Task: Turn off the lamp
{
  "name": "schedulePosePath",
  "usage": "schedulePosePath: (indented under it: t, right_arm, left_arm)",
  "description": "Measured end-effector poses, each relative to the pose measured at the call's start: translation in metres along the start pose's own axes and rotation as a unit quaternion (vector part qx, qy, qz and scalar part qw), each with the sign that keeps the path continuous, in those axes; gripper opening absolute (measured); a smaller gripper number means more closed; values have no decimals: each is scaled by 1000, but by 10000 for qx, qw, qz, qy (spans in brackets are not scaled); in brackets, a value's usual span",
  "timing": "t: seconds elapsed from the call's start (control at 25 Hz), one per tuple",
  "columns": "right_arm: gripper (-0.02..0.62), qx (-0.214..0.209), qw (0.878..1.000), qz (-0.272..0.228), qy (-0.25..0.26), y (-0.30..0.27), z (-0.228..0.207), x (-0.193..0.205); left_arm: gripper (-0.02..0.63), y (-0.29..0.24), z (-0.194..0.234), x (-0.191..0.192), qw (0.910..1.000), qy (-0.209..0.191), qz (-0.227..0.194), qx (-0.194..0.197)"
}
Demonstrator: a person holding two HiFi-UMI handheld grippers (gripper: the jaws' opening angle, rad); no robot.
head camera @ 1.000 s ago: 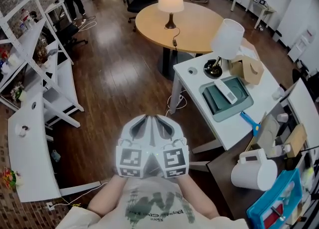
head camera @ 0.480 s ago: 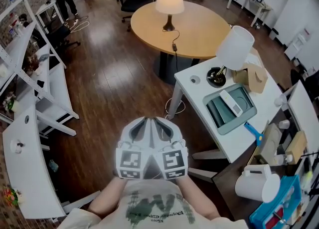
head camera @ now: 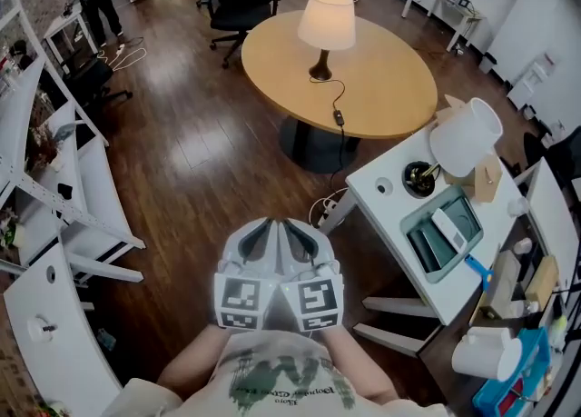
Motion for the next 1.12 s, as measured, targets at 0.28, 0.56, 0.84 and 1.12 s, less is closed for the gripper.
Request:
schedulePosePath:
  t: [0.28,0.56,0.84,1.12]
  right_arm:
    - [0,30,10000,16,30,-97,32,-29]
    - [0,60,9999,64,50,-149,35,-40]
    - [0,138,9999,3,-94,-184,10,-34]
    - [0,53,9997,-171,-190,-247,-49,-35]
  left_arm:
    - [0,-26,102,-18,10000,63,-54,52]
    - [0,-52,148,-26,9999,106,-59,87]
    - [0,-94,162,-25,9998,60,1,181]
    - [0,-177,180,-40,9997,-236,31,82]
Point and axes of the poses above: the fingertips, and each gripper's own axes: y backward along the fingers, z to its left, x out of its underside, the point moved 5 cm from there along y, backward along the fingers, and after that the axes turned 3 degrees about y, right-handed, at the moved point
